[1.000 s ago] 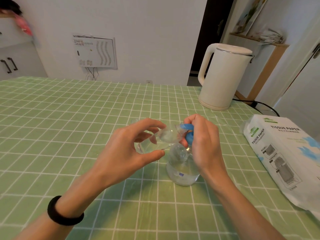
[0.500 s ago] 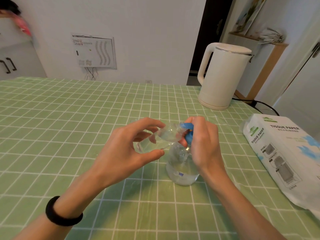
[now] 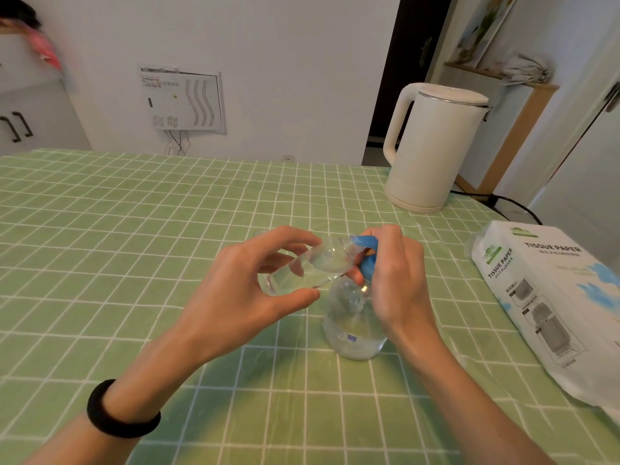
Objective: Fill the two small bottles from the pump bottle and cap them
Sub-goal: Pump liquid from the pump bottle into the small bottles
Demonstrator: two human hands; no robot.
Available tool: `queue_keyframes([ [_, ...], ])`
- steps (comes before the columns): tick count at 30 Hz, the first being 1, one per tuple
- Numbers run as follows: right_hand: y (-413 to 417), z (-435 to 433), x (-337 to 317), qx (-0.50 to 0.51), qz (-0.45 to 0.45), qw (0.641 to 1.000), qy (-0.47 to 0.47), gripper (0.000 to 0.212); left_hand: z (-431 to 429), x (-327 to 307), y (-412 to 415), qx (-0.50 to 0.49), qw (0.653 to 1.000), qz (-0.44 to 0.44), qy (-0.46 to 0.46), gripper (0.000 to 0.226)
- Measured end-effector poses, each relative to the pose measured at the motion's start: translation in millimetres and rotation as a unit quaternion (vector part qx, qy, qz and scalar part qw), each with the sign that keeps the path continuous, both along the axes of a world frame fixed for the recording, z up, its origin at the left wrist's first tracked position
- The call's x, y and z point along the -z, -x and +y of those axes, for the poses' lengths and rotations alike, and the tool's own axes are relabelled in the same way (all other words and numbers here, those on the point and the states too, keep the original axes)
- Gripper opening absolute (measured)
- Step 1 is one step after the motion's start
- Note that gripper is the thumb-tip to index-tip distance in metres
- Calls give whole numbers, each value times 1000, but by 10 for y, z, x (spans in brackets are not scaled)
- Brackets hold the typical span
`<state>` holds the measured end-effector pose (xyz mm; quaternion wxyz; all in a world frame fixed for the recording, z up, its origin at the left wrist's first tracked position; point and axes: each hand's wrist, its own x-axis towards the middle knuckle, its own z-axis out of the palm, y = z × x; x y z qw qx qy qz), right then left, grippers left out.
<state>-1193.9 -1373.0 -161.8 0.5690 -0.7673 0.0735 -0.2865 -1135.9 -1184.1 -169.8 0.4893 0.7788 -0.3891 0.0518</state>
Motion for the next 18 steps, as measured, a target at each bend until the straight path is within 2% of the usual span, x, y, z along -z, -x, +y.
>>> queue_keyframes([
  [6,6,13,-9,5,3,1000,20,49,0,16,-2,-4,1000,-6,-5,55],
  [13,7,-8,34,13,1,999,30,58,6,2,5,0,1000,6,5,53],
  [18,-16,-11,24,8,-8,1000,24,51,16,5,-9,-5,1000,3,-3,53],
])
